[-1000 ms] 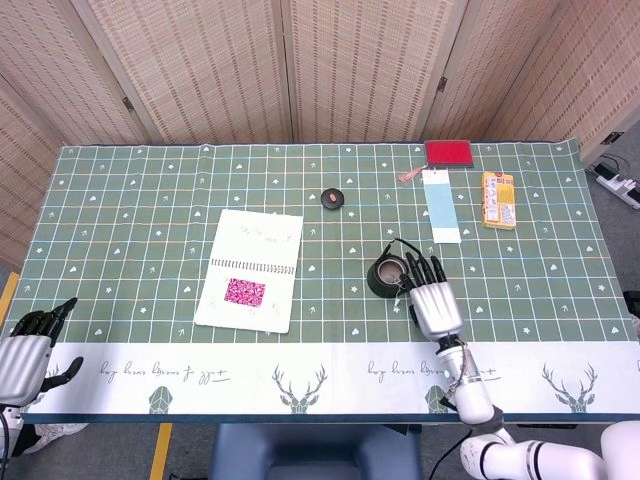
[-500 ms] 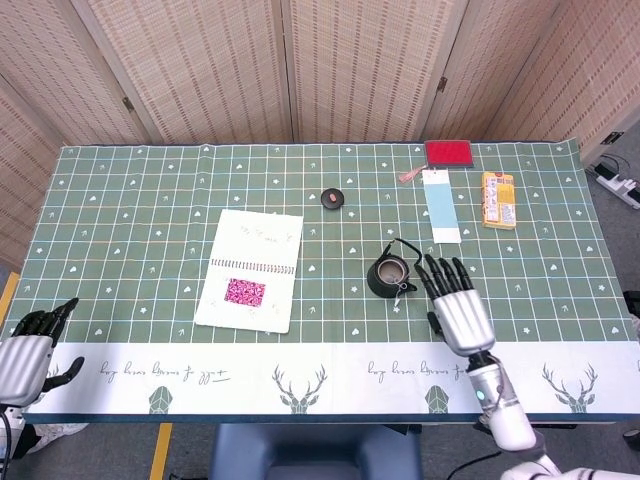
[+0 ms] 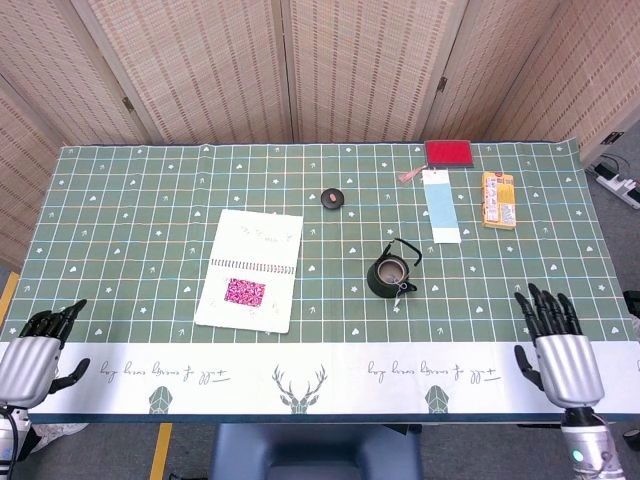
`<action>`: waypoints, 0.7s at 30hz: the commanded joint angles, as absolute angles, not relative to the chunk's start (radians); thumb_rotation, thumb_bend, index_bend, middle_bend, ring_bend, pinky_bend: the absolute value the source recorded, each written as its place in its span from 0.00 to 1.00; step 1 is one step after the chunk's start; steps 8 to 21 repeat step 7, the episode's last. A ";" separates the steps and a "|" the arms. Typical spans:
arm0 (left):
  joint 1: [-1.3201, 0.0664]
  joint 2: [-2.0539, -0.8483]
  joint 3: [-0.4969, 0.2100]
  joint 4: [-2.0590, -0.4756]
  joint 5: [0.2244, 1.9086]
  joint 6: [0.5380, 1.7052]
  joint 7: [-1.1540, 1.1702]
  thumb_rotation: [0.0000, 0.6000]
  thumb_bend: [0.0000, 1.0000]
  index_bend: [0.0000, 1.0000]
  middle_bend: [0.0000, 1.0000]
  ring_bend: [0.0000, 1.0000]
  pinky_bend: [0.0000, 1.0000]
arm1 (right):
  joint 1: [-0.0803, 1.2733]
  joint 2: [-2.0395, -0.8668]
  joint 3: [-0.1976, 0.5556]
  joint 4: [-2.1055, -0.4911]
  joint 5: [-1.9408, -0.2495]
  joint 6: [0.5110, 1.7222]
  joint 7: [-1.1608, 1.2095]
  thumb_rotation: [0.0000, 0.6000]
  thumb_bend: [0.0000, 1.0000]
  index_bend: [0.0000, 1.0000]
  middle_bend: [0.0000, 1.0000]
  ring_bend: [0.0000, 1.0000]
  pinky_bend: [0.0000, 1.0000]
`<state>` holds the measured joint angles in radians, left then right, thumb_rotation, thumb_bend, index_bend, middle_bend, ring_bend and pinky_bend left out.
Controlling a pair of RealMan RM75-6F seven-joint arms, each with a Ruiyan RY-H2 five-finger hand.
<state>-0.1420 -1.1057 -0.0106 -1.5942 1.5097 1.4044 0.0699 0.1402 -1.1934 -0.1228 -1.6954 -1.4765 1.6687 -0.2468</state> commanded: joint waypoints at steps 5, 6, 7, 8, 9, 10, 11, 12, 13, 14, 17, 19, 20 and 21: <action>-0.137 -1.106 -0.013 -1.591 1.512 1.419 0.068 1.00 0.28 0.02 0.13 0.18 0.14 | 0.079 -1.152 -0.106 -1.641 -1.520 1.688 -0.134 1.00 0.45 0.00 0.00 0.00 0.00; -0.136 -1.105 -0.012 -1.591 1.513 1.421 0.069 1.00 0.28 0.02 0.13 0.18 0.14 | 0.082 -1.152 -0.103 -1.643 -1.518 1.674 -0.137 1.00 0.45 0.00 0.00 0.00 0.00; -0.135 -1.105 -0.012 -1.592 1.514 1.423 0.068 1.00 0.28 0.02 0.13 0.18 0.14 | 0.085 -1.152 -0.099 -1.644 -1.516 1.663 -0.142 1.00 0.45 0.00 0.00 0.00 0.00; -0.135 -1.105 -0.012 -1.592 1.514 1.423 0.068 1.00 0.28 0.02 0.13 0.18 0.14 | 0.085 -1.152 -0.099 -1.644 -1.516 1.663 -0.142 1.00 0.45 0.00 0.00 0.00 0.00; -0.135 -1.105 -0.012 -1.592 1.514 1.423 0.068 1.00 0.28 0.02 0.13 0.18 0.14 | 0.085 -1.152 -0.099 -1.644 -1.516 1.663 -0.142 1.00 0.45 0.00 0.00 0.00 0.00; -0.135 -1.105 -0.012 -1.592 1.514 1.423 0.068 1.00 0.28 0.02 0.13 0.18 0.14 | 0.085 -1.152 -0.099 -1.644 -1.516 1.663 -0.142 1.00 0.45 0.00 0.00 0.00 0.00; -0.135 -1.105 -0.012 -1.592 1.514 1.423 0.068 1.00 0.28 0.02 0.13 0.18 0.14 | 0.085 -1.152 -0.099 -1.644 -1.516 1.663 -0.142 1.00 0.45 0.00 0.00 0.00 0.00; -0.135 -1.105 -0.012 -1.592 1.514 1.423 0.068 1.00 0.28 0.02 0.13 0.18 0.14 | 0.085 -1.152 -0.099 -1.644 -1.516 1.663 -0.142 1.00 0.45 0.00 0.00 0.00 0.00; -0.135 -1.105 -0.012 -1.592 1.514 1.423 0.068 1.00 0.28 0.02 0.13 0.18 0.14 | 0.085 -1.152 -0.099 -1.644 -1.516 1.663 -0.142 1.00 0.45 0.00 0.00 0.00 0.00; -0.135 -1.105 -0.012 -1.592 1.514 1.423 0.068 1.00 0.28 0.02 0.13 0.18 0.14 | 0.085 -1.152 -0.099 -1.644 -1.516 1.663 -0.142 1.00 0.45 0.00 0.00 0.00 0.00; -0.135 -1.105 -0.012 -1.592 1.514 1.423 0.068 1.00 0.28 0.02 0.13 0.18 0.14 | 0.085 -1.152 -0.099 -1.644 -1.516 1.663 -0.142 1.00 0.45 0.00 0.00 0.00 0.00; -0.135 -1.105 -0.012 -1.592 1.514 1.423 0.068 1.00 0.28 0.02 0.13 0.18 0.14 | 0.085 -1.152 -0.099 -1.644 -1.516 1.663 -0.142 1.00 0.45 0.00 0.00 0.00 0.00; -0.135 -1.105 -0.012 -1.592 1.514 1.423 0.068 1.00 0.28 0.02 0.13 0.18 0.14 | 0.085 -1.152 -0.099 -1.644 -1.516 1.663 -0.142 1.00 0.45 0.00 0.00 0.00 0.00; -0.135 -1.105 -0.012 -1.592 1.514 1.423 0.068 1.00 0.28 0.02 0.13 0.18 0.14 | 0.085 -1.152 -0.099 -1.644 -1.516 1.663 -0.142 1.00 0.45 0.00 0.00 0.00 0.00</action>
